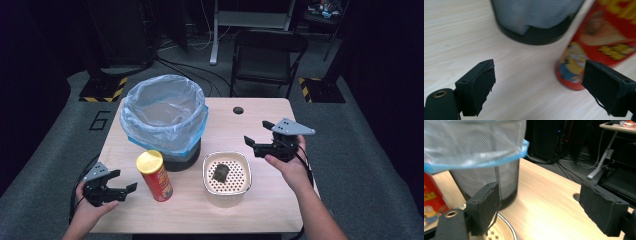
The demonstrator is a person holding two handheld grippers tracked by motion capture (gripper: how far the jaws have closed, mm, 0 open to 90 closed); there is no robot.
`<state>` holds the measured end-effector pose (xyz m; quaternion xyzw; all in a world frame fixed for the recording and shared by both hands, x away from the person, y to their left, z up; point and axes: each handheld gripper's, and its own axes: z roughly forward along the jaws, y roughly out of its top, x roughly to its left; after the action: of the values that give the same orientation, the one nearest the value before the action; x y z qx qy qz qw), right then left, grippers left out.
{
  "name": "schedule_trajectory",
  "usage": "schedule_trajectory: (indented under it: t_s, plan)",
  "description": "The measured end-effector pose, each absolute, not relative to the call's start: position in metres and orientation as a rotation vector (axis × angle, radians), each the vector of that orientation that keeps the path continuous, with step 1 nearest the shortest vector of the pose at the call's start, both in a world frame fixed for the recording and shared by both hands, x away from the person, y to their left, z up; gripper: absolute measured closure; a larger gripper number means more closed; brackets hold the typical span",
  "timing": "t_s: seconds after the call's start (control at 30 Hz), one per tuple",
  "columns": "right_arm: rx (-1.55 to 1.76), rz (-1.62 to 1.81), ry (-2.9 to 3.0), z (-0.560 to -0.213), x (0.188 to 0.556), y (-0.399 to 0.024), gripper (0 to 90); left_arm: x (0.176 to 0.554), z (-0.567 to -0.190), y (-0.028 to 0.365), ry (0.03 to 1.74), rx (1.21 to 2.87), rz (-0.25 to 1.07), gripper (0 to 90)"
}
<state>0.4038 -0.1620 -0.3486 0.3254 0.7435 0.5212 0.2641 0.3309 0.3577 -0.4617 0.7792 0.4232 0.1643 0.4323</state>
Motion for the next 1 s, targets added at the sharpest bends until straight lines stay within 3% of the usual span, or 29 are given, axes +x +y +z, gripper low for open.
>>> schedule_trajectory:
  t_s: [0.1,0.37,0.53,1.0]
  plan:
    - [0.895,1.390,1.994,-0.357,0.399,-0.172,18.2,0.320,-0.458,0.342,0.977,1.937,0.345,12.0]
    - [0.948,1.367,1.970,-0.370,0.393,-0.188,18.2,0.317,-0.455,0.316,0.840,1.982,0.328,11.5]
    - [0.977,1.341,1.973,-0.379,0.393,-0.193,18.2,0.324,-0.459,0.308,0.869,1.940,0.279,11.5]
    - [1.056,1.262,1.958,-0.410,0.379,-0.217,18.1,0.341,-0.468,0.288,0.813,1.958,0.333,13.9]
